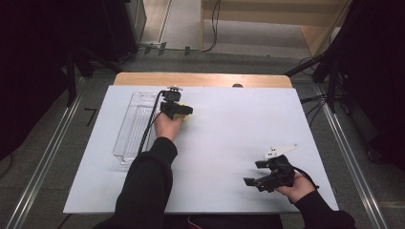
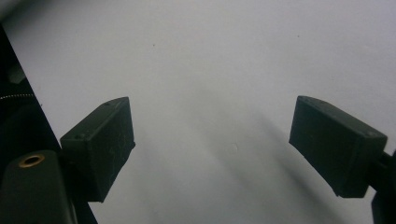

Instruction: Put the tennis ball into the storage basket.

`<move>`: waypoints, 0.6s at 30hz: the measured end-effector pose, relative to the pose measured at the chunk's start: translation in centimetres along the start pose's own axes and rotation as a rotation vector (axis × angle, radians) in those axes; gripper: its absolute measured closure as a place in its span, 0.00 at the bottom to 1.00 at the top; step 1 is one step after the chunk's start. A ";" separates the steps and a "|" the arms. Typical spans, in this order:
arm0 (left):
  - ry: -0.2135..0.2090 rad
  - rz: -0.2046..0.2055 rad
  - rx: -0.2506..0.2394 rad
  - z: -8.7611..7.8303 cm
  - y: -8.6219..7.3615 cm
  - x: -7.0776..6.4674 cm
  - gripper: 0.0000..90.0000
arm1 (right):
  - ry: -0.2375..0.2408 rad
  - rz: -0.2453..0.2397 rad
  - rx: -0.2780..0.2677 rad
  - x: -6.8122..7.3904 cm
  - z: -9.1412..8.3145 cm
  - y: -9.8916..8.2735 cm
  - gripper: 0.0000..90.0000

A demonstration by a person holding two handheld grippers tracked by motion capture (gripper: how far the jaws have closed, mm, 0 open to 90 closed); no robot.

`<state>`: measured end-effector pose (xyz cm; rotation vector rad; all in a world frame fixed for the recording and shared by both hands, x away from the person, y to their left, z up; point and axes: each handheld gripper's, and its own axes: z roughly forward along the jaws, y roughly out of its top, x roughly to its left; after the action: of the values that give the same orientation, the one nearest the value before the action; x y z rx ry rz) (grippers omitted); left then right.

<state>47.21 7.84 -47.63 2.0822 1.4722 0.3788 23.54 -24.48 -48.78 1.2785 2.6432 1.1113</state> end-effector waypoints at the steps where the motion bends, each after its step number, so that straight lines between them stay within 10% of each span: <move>1: -0.003 -0.001 -0.001 -0.1 0.0 0.0 0.31 | -0.001 0.002 -0.001 0.0 0.0 0.0 0.13; 18: -0.139 0.028 0.004 -3.1 0.3 -0.7 0.31 | -0.001 0.001 -0.005 -0.1 0.0 0.0 0.13</move>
<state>45.56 7.95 -44.91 2.0897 1.3652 0.2367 23.60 -24.60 -48.79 1.2789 2.6373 1.1166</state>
